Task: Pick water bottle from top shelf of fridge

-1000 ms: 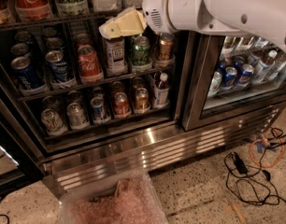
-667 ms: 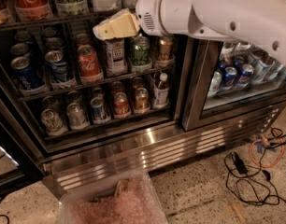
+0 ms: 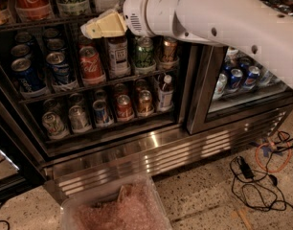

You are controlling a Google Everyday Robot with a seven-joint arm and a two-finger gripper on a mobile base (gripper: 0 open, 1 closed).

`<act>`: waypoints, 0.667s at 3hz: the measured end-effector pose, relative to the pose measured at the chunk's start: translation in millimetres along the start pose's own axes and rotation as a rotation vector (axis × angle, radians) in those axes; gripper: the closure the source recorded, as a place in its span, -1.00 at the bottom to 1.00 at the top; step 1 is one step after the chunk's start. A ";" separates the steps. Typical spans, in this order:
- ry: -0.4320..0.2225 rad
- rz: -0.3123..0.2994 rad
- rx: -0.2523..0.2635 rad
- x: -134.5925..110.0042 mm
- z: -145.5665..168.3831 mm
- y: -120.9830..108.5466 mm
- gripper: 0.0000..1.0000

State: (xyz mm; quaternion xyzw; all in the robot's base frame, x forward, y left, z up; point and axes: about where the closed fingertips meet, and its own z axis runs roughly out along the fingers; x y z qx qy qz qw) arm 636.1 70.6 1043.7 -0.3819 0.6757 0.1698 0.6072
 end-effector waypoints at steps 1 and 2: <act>-0.003 0.001 0.000 -0.6 1.0 0.4 -1.00; -0.019 0.008 -0.001 -2.2 7.8 0.3 -1.00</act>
Offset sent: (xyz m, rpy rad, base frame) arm 0.0146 0.0089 -0.0053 0.0413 -0.0036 0.0032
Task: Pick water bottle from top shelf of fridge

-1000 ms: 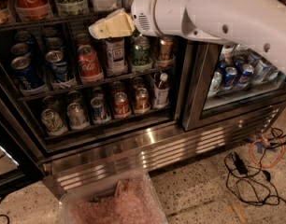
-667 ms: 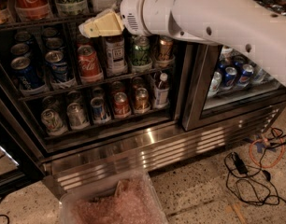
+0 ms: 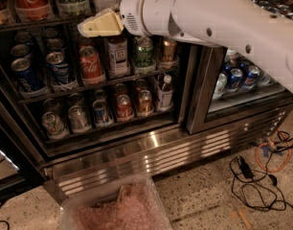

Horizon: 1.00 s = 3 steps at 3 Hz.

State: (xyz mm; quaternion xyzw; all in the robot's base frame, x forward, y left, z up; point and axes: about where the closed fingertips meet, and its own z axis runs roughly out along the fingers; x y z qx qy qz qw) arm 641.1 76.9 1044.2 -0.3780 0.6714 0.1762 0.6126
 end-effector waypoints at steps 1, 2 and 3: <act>-0.016 0.001 -0.005 -3.2 6.7 0.2 -1.00; -0.066 -0.021 -0.058 -14.3 43.7 1.0 -1.00; -0.076 -0.025 -0.054 -16.3 49.5 -0.5 -1.00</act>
Offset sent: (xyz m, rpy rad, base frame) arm 0.0150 0.0190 -0.0001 0.0278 -0.0182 0.0386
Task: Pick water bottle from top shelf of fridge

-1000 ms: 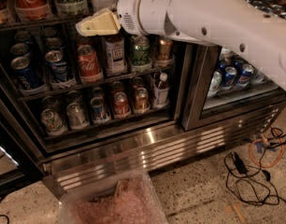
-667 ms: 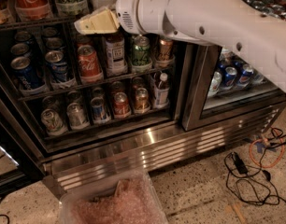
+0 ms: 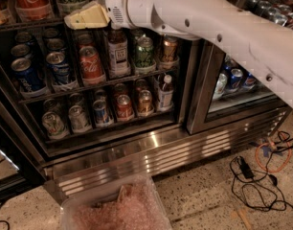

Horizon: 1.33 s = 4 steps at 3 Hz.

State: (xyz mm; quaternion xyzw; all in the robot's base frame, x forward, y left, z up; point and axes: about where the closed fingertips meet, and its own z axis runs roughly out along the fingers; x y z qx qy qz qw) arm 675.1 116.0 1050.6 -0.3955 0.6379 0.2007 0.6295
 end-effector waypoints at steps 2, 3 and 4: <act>-0.007 -0.011 0.020 0.7 9.1 -10.1 -1.00; 0.002 0.001 0.057 5.9 11.2 -17.4 -1.00; -0.004 0.016 0.099 7.8 15.9 -26.0 -0.92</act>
Offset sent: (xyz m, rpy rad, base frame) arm 0.0245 -0.0066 -0.0021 -0.0037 -0.0214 -0.0363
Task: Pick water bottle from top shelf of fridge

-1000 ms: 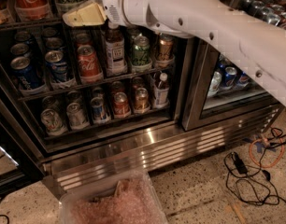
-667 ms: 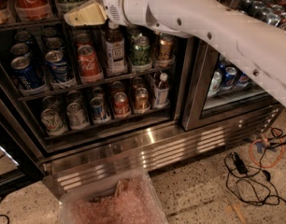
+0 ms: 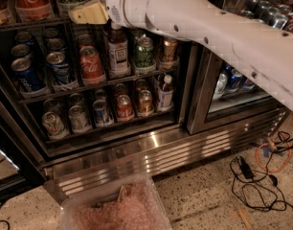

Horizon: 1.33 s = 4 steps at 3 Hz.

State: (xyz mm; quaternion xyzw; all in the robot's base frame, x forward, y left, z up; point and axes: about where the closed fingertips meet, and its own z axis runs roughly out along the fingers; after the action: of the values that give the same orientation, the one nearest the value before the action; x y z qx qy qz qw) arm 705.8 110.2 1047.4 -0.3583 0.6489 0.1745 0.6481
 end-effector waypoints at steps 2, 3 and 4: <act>-0.034 0.013 0.060 -7.0 9.0 -15.6 -0.98; -0.054 -0.002 0.075 -17.1 7.1 -18.8 -0.86; -0.064 -0.009 0.078 -21.8 7.1 -19.7 -0.64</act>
Offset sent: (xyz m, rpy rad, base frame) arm 0.0286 -0.0065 0.0173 0.0626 -0.0527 -0.0868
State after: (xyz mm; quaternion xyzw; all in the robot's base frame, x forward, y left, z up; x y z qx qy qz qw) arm 722.4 106.9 1072.4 -0.3297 0.6326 0.1575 0.6829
